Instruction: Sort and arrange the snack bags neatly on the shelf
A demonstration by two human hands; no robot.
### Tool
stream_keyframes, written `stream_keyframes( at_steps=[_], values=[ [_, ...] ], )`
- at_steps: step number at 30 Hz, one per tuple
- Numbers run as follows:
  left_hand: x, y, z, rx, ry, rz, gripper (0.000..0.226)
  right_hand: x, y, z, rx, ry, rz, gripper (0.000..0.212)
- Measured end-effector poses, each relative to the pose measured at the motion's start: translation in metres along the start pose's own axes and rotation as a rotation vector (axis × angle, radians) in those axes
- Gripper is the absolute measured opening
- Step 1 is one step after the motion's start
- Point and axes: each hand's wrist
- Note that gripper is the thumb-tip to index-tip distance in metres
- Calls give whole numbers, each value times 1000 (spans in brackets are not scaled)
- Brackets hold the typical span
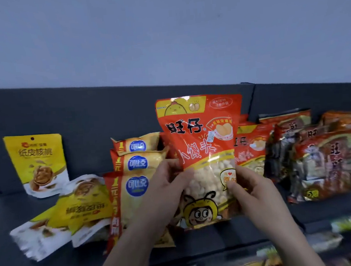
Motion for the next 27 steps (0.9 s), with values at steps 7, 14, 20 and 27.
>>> stream_keyframes(
  at_steps=[7,14,20,27],
  values=[
    [54,-49,120,187,7,31,8,18,97,-93,-58,24,152,31],
    [90,-106,175,302,133,73,19,49,166,-114,-128,9,200,26],
    [94,-148,183,533,64,-56,53,51,200,-104,-89,-153,210,65],
    [100,-156,193,625,83,-90,53,68,206,-104,-161,-205,181,61]
  ],
)
Point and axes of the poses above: each hand's wrist, its own x-axis towards the middle knuckle, its own z-axis out of the palm, y = z × x, and after that the axes turned 6 degrees about -y, right-handed
